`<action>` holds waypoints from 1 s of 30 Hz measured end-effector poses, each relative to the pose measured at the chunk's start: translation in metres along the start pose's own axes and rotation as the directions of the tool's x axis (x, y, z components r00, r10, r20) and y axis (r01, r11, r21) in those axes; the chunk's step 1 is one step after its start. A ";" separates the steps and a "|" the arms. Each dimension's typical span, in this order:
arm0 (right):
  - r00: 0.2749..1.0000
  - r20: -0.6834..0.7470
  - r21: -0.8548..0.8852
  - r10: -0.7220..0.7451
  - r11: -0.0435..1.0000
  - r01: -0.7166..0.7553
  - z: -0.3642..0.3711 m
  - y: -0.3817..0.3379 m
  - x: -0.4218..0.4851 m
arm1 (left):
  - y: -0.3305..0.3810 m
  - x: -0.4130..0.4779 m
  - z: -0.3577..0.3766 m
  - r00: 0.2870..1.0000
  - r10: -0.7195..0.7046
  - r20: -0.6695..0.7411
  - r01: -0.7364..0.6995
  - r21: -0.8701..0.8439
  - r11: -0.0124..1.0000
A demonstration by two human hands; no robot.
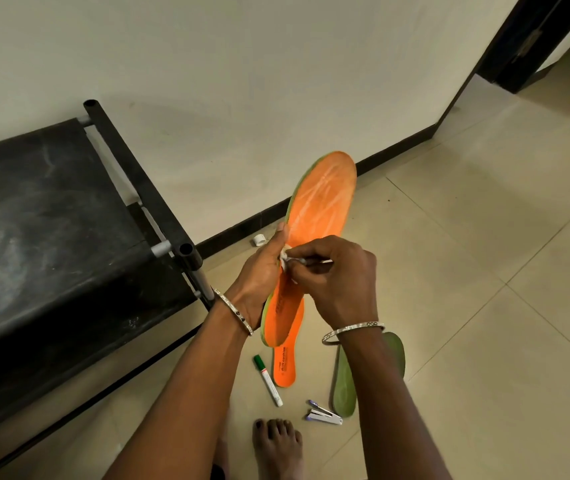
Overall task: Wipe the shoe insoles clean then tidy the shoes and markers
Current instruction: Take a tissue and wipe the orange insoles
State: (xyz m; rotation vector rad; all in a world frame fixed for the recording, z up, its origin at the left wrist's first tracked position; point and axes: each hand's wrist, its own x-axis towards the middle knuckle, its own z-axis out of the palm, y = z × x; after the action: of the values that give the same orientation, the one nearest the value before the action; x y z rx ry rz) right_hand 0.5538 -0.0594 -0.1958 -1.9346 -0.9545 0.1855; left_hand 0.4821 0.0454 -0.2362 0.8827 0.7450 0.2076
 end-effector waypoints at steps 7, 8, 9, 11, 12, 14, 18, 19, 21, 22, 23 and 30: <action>0.959 -0.276 -0.066 0.060 0.994 -0.082 -0.016 0.017 0.008 | 0.005 -0.005 0.004 0.992 0.003 0.125 -0.001 -0.012 1.000; 0.961 -0.270 -0.059 0.065 0.995 -0.084 -0.015 0.017 0.007 | 0.005 -0.006 0.004 0.991 0.004 0.132 -0.003 -0.008 1.000; 0.966 -0.251 -0.051 0.059 0.996 -0.075 -0.013 0.015 0.006 | 0.005 -0.005 0.004 0.992 0.002 0.125 -0.001 -0.008 1.000; 0.979 -0.199 -0.035 0.035 0.998 -0.042 -0.006 0.006 0.003 | 0.003 -0.005 0.004 0.996 -0.012 0.083 0.011 0.013 1.000; 0.985 -0.173 -0.023 0.021 0.999 -0.026 -0.001 0.001 0.002 | 0.003 -0.005 0.003 0.998 -0.017 0.065 0.015 0.031 0.999; 0.990 -0.139 -0.006 -0.012 1.000 0.011 0.004 -0.007 0.000 | 0.001 -0.002 0.001 1.000 -0.008 0.030 0.007 0.046 0.999; 0.983 -0.185 -0.050 -0.005 0.999 -0.005 -0.003 0.003 0.002 | 0.000 0.000 -0.002 0.997 -0.024 0.075 0.023 0.021 1.000; 0.975 -0.222 -0.073 0.012 0.997 -0.028 -0.007 0.008 0.004 | 0.002 -0.003 0.000 0.995 -0.024 0.100 0.020 0.034 0.999; 0.958 -0.285 -0.091 0.040 0.993 -0.069 -0.013 0.015 0.006 | 0.006 -0.009 0.004 0.990 -0.015 0.140 0.009 0.043 0.999; 0.954 -0.295 -0.082 0.050 0.994 -0.078 -0.014 0.016 0.007 | 0.006 -0.009 0.004 0.990 -0.011 0.142 0.005 0.042 0.999; 0.955 -0.291 -0.076 0.055 0.994 -0.080 -0.013 0.015 0.006 | 0.006 -0.011 0.006 0.991 -0.010 0.137 0.004 0.044 0.999; 0.971 -0.241 -0.035 -0.004 0.999 -0.004 0.005 -0.006 -0.002 | -0.002 -0.005 0.009 1.000 -0.020 -0.004 0.020 0.105 0.994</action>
State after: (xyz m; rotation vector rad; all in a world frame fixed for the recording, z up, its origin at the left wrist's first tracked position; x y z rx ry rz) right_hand 0.5471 -0.0562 -0.1944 -1.9370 -0.8005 -0.0664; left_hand 0.4847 0.0361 -0.2315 0.9743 0.7722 0.1528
